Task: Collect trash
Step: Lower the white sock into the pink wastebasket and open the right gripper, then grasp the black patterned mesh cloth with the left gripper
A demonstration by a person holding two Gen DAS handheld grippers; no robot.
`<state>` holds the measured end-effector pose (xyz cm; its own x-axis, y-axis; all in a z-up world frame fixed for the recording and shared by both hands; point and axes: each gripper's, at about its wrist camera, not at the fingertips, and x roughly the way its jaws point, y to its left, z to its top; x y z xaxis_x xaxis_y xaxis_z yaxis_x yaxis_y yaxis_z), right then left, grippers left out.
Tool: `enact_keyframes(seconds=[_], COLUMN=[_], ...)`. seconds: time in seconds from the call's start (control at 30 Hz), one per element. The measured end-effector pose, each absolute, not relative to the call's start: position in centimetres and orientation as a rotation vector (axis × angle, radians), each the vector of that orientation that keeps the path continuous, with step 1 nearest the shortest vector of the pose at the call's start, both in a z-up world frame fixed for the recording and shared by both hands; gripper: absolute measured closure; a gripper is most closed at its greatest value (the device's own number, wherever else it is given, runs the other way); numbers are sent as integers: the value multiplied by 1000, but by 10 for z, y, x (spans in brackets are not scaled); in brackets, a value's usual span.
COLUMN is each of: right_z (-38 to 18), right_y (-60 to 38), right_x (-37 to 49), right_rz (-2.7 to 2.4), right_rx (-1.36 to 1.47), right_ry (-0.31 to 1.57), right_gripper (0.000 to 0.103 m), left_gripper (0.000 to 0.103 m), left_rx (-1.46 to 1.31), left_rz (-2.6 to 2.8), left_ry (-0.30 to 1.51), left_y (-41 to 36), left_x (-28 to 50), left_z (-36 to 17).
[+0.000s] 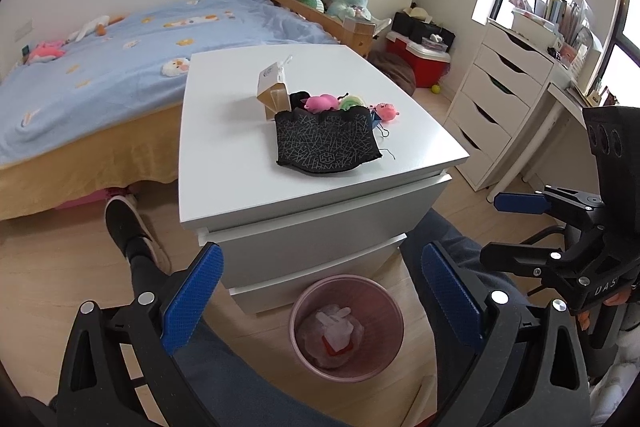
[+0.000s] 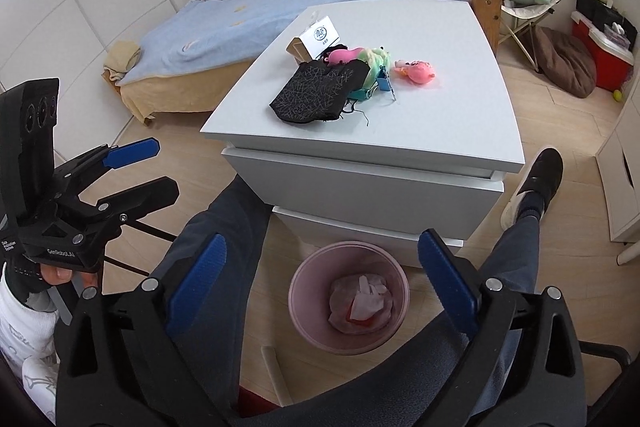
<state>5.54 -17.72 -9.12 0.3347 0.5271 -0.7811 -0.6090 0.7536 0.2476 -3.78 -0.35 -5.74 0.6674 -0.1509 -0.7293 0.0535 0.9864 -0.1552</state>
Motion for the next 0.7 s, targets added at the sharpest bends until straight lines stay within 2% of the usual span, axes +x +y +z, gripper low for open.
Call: enact_keyframes(seconds=[0.7], right_z=[-73], right_y=[-183], right_x=[74], right_rz=[726], right_rx=[-85], right_ry=[953], right_gripper=[7], left_gripper=[7], left_rx=[-122], left_rz=[-188], left_ry=[909], left_y=[-10], left_x=[50], left_z=[-43])
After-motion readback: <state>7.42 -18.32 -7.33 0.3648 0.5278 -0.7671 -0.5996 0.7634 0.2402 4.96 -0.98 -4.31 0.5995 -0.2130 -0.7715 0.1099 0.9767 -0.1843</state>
